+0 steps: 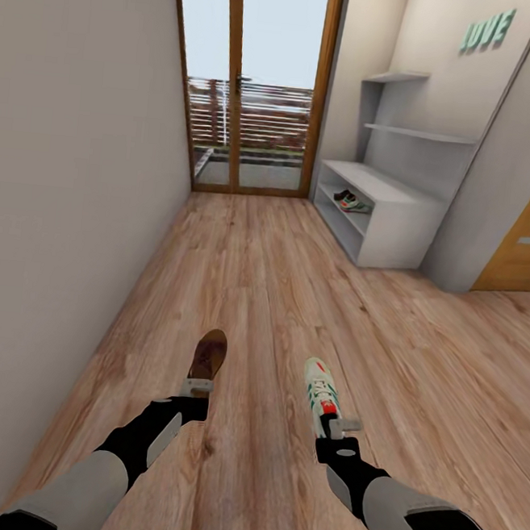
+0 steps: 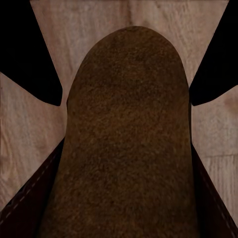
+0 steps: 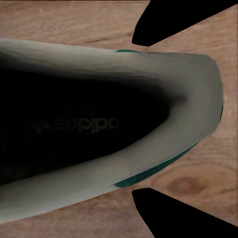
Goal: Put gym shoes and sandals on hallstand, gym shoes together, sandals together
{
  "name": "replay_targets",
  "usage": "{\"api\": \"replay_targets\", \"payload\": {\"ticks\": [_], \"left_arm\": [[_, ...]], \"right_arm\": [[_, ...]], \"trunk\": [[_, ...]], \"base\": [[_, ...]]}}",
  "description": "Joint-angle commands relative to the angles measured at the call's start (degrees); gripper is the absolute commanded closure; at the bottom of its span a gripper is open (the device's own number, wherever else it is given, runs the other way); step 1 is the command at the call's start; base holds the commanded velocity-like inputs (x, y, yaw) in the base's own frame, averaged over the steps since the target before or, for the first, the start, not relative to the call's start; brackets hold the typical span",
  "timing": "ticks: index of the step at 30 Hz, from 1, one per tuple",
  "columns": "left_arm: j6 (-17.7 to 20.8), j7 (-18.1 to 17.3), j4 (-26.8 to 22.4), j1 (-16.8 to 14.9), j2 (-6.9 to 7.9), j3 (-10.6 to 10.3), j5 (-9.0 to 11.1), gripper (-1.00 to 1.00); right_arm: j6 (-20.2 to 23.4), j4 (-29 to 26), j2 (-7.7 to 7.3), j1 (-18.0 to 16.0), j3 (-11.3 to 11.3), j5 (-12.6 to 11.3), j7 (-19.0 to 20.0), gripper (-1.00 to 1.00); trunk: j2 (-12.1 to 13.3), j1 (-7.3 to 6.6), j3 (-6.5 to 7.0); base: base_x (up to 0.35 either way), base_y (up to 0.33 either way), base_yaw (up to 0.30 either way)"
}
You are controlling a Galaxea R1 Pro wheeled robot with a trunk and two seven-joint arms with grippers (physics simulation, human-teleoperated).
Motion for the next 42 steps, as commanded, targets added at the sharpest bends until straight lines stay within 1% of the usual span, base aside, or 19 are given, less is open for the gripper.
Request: {"api": "replay_targets", "payload": {"ticks": [1,4,7,33,42], "left_arm": [[0.3,0.3,-0.1,0.0,0.05,-0.3,0.6,1.0],[0.2,0.3,-0.1,0.0,0.06,-0.3,0.6,1.0],[0.2,0.3,-0.1,0.0,0.07,-0.3,0.6,1.0],[0.3,0.3,0.0,-0.1,0.07,-0.4,0.6,1.0],[0.3,0.3,0.0,0.0,0.07,-0.4,0.6,1.0]], "right_arm": [[-0.3,0.2,-0.17,-0.1,0.4,0.1,-0.3,1.0],[-0.3,0.1,-0.8,-0.1,0.4,0.0,-0.4,1.0],[-0.3,0.0,-0.98,0.0,0.3,-0.1,-0.4,1.0],[-0.5,0.0,-1.02,-0.1,0.4,-0.1,-0.4,1.0],[-3.6,0.1,-0.95,-0.1,0.5,0.0,-0.3,1.0]], "trunk": [[0.0,0.02,-0.05],[0.0,0.02,-0.05],[0.0,0.02,-0.05],[0.0,0.02,-0.05],[0.0,0.02,-0.05]], "base": [[0.35,0.0,0.0],[0.35,0.0,0.0],[0.35,0.0,0.0],[0.35,0.0,0.0],[0.35,0.004,0.0]]}}
